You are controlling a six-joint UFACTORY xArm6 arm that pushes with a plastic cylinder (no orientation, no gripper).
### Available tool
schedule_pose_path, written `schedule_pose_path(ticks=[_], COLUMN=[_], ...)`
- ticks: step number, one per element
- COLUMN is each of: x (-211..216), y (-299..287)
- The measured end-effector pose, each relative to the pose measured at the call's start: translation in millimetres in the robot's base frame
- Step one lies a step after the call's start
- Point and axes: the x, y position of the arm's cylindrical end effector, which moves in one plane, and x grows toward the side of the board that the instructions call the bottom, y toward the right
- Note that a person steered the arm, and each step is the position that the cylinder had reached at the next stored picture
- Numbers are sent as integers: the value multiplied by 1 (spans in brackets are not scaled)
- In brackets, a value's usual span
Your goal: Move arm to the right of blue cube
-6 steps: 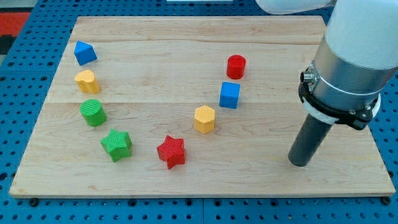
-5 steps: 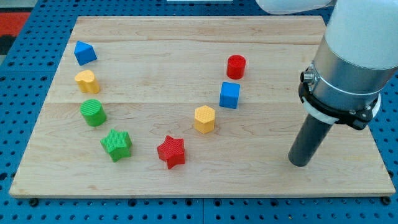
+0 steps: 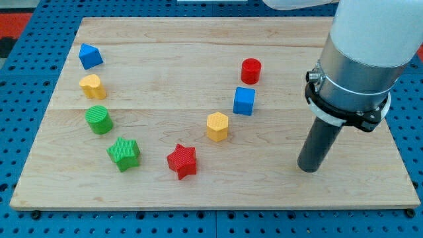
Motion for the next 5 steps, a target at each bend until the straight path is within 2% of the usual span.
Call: schedule_pose_path(ticks=[1,2,5], x=[0,-7,-161], y=[-4,-40,-40])
